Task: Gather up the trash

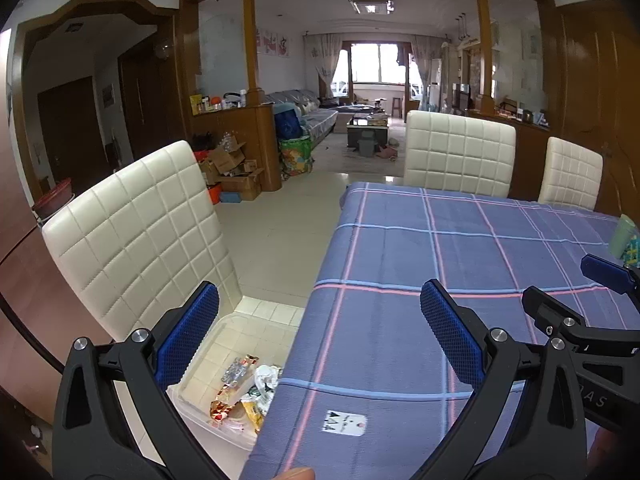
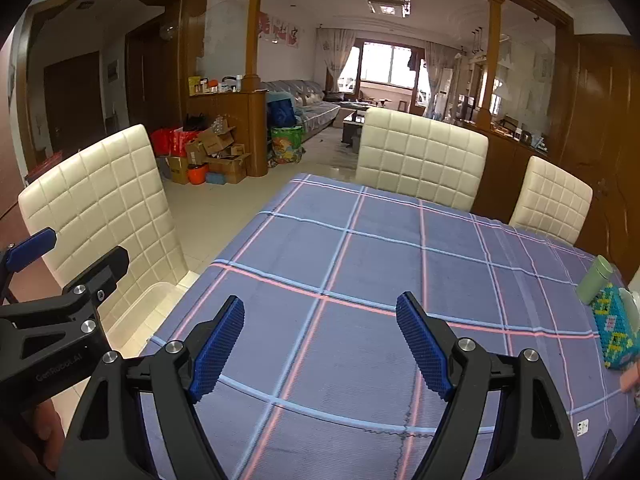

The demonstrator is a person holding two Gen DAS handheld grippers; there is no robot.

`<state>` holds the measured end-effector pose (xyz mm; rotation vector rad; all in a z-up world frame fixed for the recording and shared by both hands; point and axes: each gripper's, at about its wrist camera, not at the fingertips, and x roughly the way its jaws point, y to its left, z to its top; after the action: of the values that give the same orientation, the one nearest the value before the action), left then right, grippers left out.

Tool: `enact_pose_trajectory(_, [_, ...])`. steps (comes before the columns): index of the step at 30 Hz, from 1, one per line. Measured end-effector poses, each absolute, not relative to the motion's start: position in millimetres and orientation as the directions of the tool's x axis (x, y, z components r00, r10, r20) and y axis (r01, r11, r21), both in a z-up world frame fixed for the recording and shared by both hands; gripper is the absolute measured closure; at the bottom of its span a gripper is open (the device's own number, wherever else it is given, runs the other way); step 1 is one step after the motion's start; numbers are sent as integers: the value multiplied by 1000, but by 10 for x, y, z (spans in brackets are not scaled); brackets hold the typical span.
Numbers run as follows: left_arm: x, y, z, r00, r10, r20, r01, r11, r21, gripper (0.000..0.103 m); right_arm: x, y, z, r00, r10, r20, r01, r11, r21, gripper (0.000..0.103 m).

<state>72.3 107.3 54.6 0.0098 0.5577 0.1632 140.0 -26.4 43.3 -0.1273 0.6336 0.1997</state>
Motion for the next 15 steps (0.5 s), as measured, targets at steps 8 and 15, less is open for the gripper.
enact_pose_trajectory(8, [777, 761, 625, 847, 148, -511, -126, 989, 79, 4, 1382, -564, 497, 801, 131, -584, -180, 983, -28, 27])
enact_pose_trajectory(15, [745, 600, 731, 860, 128, -494, -99, 991, 85, 4, 1336, -745, 594, 819, 125, -560, -154, 988, -6, 26])
